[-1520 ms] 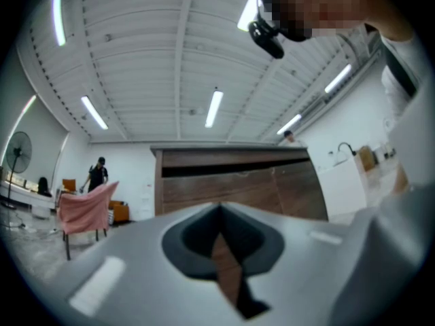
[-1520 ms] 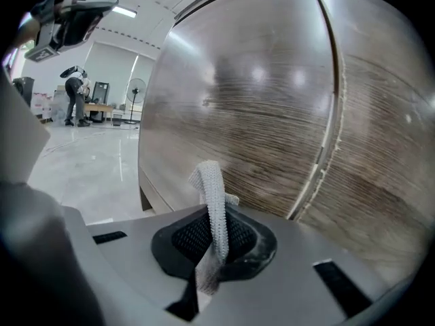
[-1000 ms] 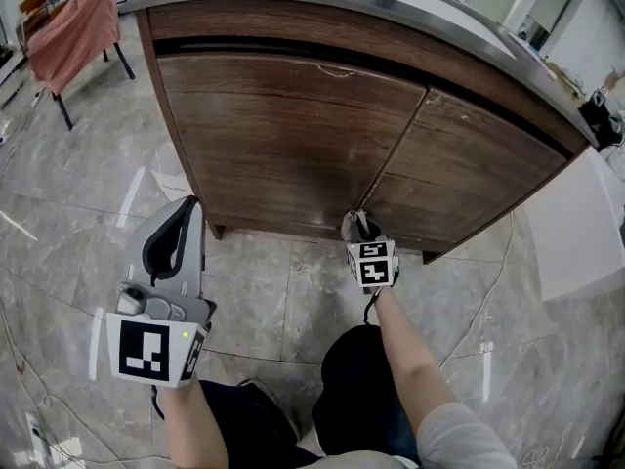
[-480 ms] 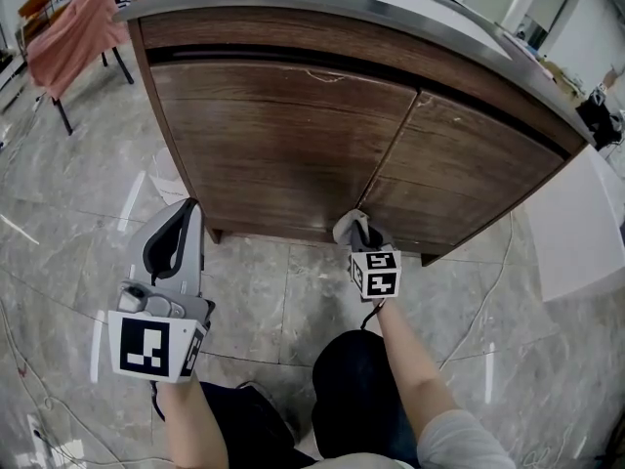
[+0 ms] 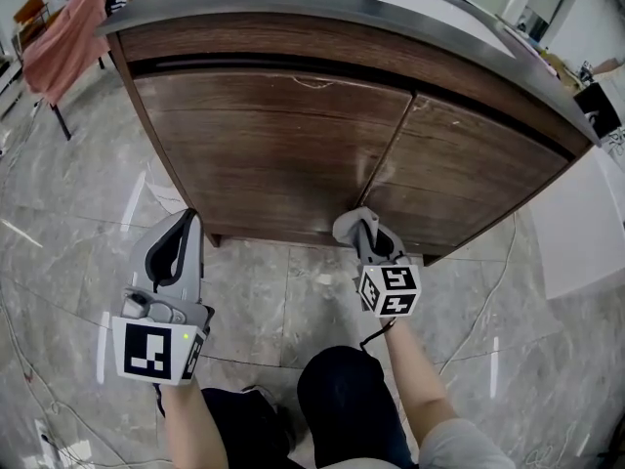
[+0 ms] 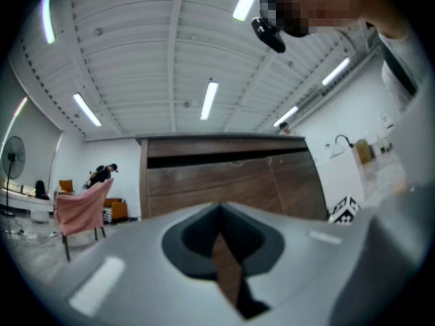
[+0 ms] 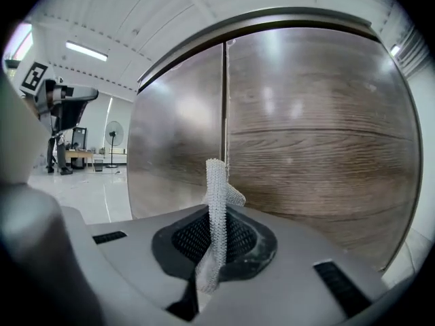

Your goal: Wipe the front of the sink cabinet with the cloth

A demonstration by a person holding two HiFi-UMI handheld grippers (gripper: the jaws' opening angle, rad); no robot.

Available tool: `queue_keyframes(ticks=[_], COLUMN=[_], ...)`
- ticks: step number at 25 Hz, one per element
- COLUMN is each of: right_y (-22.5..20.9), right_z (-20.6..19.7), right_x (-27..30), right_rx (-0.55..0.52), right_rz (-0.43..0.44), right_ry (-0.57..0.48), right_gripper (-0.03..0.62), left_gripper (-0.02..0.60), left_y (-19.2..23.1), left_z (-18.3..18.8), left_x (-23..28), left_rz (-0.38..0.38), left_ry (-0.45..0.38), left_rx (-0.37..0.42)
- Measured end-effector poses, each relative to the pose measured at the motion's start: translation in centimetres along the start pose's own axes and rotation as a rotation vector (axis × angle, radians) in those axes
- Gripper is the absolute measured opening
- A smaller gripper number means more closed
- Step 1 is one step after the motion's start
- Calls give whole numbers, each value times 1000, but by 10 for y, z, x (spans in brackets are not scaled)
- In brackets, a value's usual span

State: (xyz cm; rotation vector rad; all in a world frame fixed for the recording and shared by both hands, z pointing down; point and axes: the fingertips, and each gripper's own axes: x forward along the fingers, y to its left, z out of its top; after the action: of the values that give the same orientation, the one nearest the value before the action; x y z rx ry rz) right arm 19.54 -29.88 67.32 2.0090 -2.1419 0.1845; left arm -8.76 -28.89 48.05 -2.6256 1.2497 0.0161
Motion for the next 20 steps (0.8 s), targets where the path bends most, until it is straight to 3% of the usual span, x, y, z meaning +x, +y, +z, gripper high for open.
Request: queue_keyframes(ticks=[4, 8, 13, 20], right_y=[2, 7, 17, 25], right_z=[23, 56, 105, 180], right_x=[-18, -33, -50, -89], right_rx=[-14, -60, -115, -50], right_rz=[-12, -22, -30, -46], right_ry=[-28, -44, -71, -80], right_gripper=[6, 6, 6, 6], left_gripper=[5, 5, 5, 5], left_y=[2, 11, 19, 20], left_z=[2, 9, 18, 74], left_x=[11, 20, 24, 16], left_rz=[-11, -4, -19, -64], left_ry=[-3, -17, 21, 56], left_rx=[6, -43, -79, -105])
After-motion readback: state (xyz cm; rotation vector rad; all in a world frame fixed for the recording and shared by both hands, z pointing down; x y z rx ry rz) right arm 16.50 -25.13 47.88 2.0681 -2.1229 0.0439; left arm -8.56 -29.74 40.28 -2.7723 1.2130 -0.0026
